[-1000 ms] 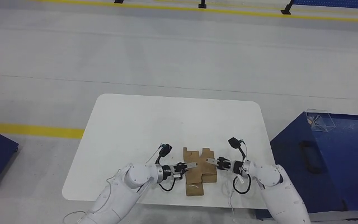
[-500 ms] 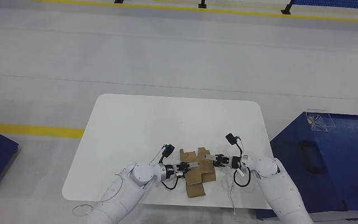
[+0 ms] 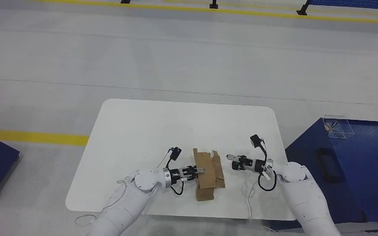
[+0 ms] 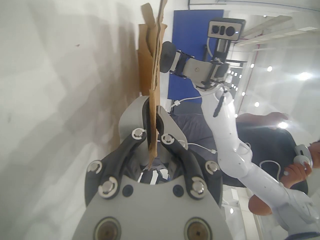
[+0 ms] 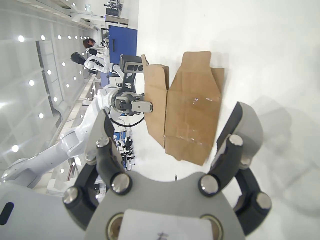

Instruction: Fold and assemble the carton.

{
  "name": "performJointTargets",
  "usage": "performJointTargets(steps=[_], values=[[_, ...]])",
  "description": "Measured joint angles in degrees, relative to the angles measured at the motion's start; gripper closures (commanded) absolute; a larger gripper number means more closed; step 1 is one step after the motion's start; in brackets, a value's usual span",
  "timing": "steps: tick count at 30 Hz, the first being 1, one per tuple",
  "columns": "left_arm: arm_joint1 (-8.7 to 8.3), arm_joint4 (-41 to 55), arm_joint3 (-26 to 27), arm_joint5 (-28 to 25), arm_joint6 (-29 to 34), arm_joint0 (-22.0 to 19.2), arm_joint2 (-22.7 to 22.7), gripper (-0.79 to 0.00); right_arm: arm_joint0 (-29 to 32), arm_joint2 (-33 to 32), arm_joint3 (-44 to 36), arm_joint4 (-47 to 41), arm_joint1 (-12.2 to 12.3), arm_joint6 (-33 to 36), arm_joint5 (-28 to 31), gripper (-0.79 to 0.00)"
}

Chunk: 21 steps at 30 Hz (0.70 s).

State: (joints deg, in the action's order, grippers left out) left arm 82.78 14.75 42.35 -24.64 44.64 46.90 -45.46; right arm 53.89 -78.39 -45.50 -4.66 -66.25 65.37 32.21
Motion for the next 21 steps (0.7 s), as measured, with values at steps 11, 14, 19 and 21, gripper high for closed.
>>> performJointTargets(steps=[11,14,19,21], values=[[-4.59,13.40,17.58,1.20,14.00,9.96,-11.08,0.000,2.80,1.41,-5.47,-22.33,0.79,17.30,-10.59,-0.570],[-5.00,13.33,19.45,2.22,14.26,11.41,-11.79,0.000,3.12,3.52,-6.46,-25.39,0.80,18.96,-12.24,0.000],[-5.37,13.57,20.77,1.89,14.56,13.09,-12.44,0.000,3.11,6.90,-7.43,-25.80,0.90,17.96,-11.24,0.000],[-5.49,13.96,20.89,1.83,14.86,13.50,-12.75,0.000,3.19,7.50,-7.92,-26.33,1.09,17.65,-10.93,0.000]])
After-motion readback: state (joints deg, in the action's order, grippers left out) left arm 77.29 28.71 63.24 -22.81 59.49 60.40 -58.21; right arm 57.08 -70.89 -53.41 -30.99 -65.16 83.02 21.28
